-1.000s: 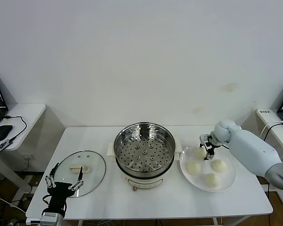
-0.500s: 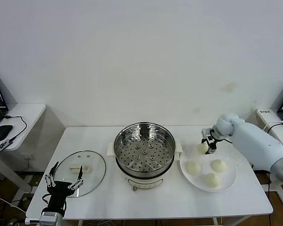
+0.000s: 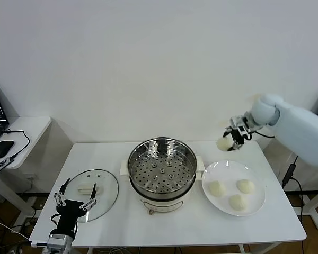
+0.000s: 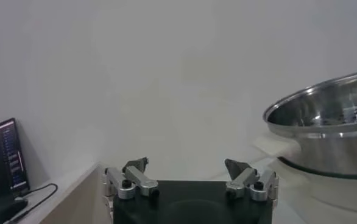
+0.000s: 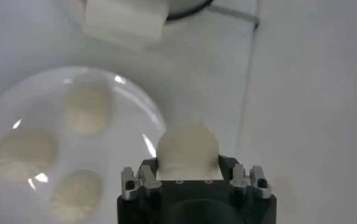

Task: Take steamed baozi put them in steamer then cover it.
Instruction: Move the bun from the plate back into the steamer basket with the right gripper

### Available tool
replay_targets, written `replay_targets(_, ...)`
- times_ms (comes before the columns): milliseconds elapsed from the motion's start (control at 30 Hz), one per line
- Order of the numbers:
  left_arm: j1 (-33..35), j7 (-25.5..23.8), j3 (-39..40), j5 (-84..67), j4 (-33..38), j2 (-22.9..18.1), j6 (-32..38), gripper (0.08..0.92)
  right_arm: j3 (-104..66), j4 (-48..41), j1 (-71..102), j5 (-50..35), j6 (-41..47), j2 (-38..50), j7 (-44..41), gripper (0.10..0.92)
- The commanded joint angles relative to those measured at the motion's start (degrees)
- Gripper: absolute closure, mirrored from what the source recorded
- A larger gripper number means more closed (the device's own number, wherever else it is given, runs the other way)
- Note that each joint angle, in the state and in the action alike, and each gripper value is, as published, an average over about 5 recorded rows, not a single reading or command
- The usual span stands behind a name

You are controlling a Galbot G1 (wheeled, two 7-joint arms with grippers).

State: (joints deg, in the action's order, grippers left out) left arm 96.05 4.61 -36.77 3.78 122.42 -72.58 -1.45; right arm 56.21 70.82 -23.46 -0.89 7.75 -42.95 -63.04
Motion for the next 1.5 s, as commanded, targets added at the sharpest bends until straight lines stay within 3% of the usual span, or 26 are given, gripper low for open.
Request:
replay_targets(33,-0.50,-0.11,-0.04,-0.51,0.15,0.95,-0.05,0.177,11.12,8.25,-16.01,-11.70,1.38,-3.20,1.60,0.397)
replay_targets(367,-0.85,-0.28,-1.65,-1.34,0.52,1.16,-0.17,0.177,15.08,5.42,-14.62,-13.99,-4.35,-18.62,6.26,0.397)
replay_targets(600,-0.64,-0.33,-3.11,-1.44,1.51,0.92,-0.26,0.177,17.28,-0.11,-10.71,-6.37,-13.31,-26.57,8.42,0.402)
replay_targets(1100,-0.50,-0.27,-3.91,-0.95,2.58,0.27,-0.67,0.177,15.74,-8.71,-0.91,14.76,-28.41,-29.95,13.64,0.398)
replay_targets(1500,-0.52,-0.28,-3.49,-0.55,2.91,-0.06,-0.78,0.177,14.99,-11.86,0.91,17.07,-32.21,-30.43,15.35,0.390)
